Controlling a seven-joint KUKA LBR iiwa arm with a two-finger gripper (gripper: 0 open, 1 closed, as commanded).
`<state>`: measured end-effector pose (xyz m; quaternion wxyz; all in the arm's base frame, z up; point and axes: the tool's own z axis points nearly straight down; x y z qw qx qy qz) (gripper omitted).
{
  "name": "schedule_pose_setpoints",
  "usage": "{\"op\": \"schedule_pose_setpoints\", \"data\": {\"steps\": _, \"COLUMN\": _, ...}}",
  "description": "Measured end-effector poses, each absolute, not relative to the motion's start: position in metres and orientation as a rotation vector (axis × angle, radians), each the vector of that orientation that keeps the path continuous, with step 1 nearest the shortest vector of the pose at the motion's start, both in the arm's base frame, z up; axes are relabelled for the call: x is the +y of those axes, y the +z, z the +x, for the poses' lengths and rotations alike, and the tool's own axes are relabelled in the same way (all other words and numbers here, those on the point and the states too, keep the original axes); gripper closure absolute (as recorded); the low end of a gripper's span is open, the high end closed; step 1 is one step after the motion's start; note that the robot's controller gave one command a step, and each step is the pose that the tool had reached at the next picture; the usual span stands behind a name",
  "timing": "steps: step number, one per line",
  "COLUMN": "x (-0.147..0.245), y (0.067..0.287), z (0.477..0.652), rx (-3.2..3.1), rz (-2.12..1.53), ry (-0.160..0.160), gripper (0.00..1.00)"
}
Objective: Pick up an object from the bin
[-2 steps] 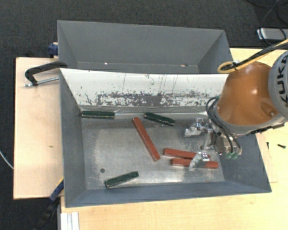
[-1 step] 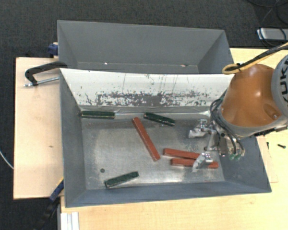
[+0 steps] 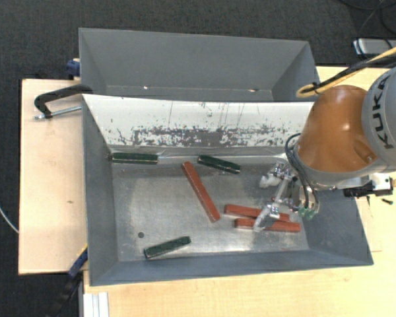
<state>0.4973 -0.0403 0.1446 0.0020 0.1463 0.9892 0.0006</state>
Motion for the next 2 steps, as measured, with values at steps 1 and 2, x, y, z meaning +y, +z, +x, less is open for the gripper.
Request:
{"op": "schedule_pose_setpoints", "data": {"steps": 1, "x": -0.031, "y": 0.070, "z": 0.496, "rx": 3.115, "rz": 0.401, "ry": 0.002, "gripper": 0.00}}
{"op": "schedule_pose_setpoints", "data": {"steps": 2, "x": -0.032, "y": 0.080, "z": 0.496, "rx": 3.112, "rz": 0.397, "ry": 0.001, "gripper": 1.00}}
